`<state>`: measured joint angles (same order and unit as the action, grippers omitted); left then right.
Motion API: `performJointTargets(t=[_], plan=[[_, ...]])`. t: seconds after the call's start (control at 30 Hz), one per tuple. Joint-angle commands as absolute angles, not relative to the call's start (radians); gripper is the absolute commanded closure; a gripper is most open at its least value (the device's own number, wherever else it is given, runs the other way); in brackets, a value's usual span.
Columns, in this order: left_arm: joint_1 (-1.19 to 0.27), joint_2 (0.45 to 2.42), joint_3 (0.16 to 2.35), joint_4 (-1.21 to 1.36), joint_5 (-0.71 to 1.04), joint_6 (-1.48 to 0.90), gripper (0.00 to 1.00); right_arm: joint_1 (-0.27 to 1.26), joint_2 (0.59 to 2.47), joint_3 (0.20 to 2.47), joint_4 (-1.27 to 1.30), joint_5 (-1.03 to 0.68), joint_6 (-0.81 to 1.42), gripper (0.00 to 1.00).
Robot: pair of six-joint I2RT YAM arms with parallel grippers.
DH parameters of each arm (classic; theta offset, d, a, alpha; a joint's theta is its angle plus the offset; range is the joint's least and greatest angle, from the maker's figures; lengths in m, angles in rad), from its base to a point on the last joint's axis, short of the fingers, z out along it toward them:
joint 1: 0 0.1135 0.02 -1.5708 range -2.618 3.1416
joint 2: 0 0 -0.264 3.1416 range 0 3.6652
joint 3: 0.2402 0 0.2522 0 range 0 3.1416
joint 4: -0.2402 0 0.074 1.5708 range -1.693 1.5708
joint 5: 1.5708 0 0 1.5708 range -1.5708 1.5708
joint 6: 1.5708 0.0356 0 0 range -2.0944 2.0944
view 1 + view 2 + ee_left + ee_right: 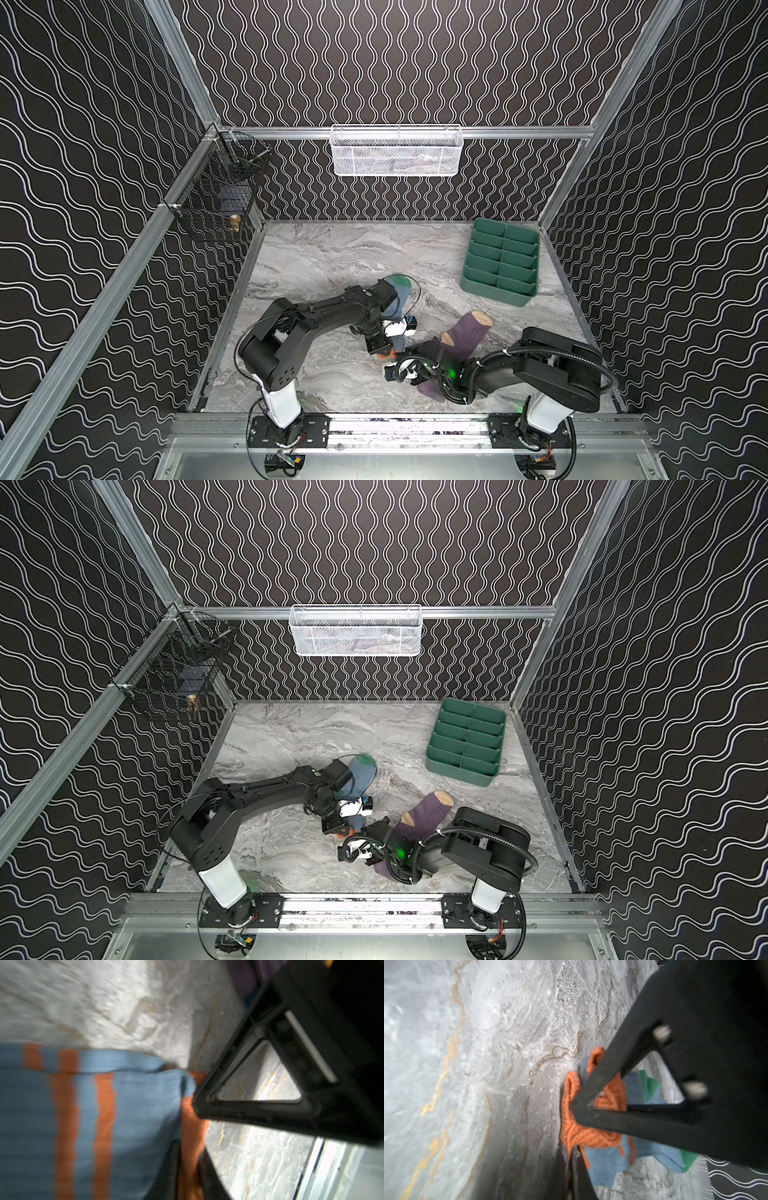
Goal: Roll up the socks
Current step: 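Pull the left gripper back while the right gripper holds the folded cuff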
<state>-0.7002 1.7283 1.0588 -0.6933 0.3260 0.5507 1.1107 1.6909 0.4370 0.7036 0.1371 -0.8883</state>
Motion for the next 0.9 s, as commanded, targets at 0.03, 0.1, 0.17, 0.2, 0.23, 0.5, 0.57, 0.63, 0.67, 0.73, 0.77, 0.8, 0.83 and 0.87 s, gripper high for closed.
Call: performJointTargets(t=[0.03, 0.1, 0.17, 0.2, 0.23, 0.5, 0.57, 0.63, 0.67, 0.73, 0.77, 0.8, 0.83, 0.87], plan=[[-0.698, 1.634, 1.021, -0.646, 0.302, 0.497, 0.7, 1.101, 1.665, 0.459, 0.507, 0.058, -0.825, 1.0], [-0.698, 1.564, 0.988, -0.623, 0.272, 0.474, 0.64, 1.085, 1.645, 0.481, 0.446, 0.021, -0.806, 1.0], [-0.694, 1.484, 0.95, -0.59, 0.209, 0.435, 0.63, 1.065, 1.627, 0.506, 0.381, -0.026, -0.789, 1.0], [-0.688, 1.448, 0.93, -0.572, 0.17, 0.412, 0.62, 1.058, 1.621, 0.519, 0.357, -0.044, -0.782, 1.0], [-0.682, 1.403, 0.91, -0.557, 0.122, 0.383, 0.62, 1.048, 1.616, 0.534, 0.322, -0.068, -0.776, 1.0], [-0.666, 1.004, 0.828, -0.52, -0.388, 0.232, 0.64, 0.949, 1.647, 0.744, -0.023, -0.299, -0.708, 1.0], [-0.667, 0.9, 0.826, -0.542, -0.385, 0.244, 0.64, 0.923, 1.677, 0.823, -0.129, -0.351, -0.693, 1.0], [-0.668, 0.812, 0.834, -0.572, -0.335, 0.282, 0.65, 0.903, 1.717, 0.902, -0.23, -0.395, -0.676, 1.0], [-0.668, 0.771, 0.84, -0.59, -0.273, 0.321, 0.64, 0.885, 1.736, 0.94, -0.275, -0.423, -0.668, 1.0], [-0.668, 0.724, 0.857, -0.634, -0.136, 0.4, 0.64, 0.866, 1.781, 1.016, -0.345, -0.446, -0.638, 1.0], [-0.668, 0.713, 0.869, -0.664, -0.053, 0.447, 0.63, 0.854, 1.806, 1.055, -0.378, -0.46, -0.622, 1.0], [-0.668, 0.712, 0.878, -0.691, 0.012, 0.487, 0.62, 0.846, 1.832, 1.083, -0.414, -0.484, -0.625, 1.0], [-0.667, 0.719, 0.884, -0.714, 0.066, 0.529, 0.61, 0.835, 1.858, 1.114, -0.442, -0.5, -0.624, 1.0], [-0.669, 0.735, 0.888, -0.731, 0.098, 0.561, 0.61, 0.827, 1.883, 1.141, -0.463, -0.5, -0.604, 1.0]])
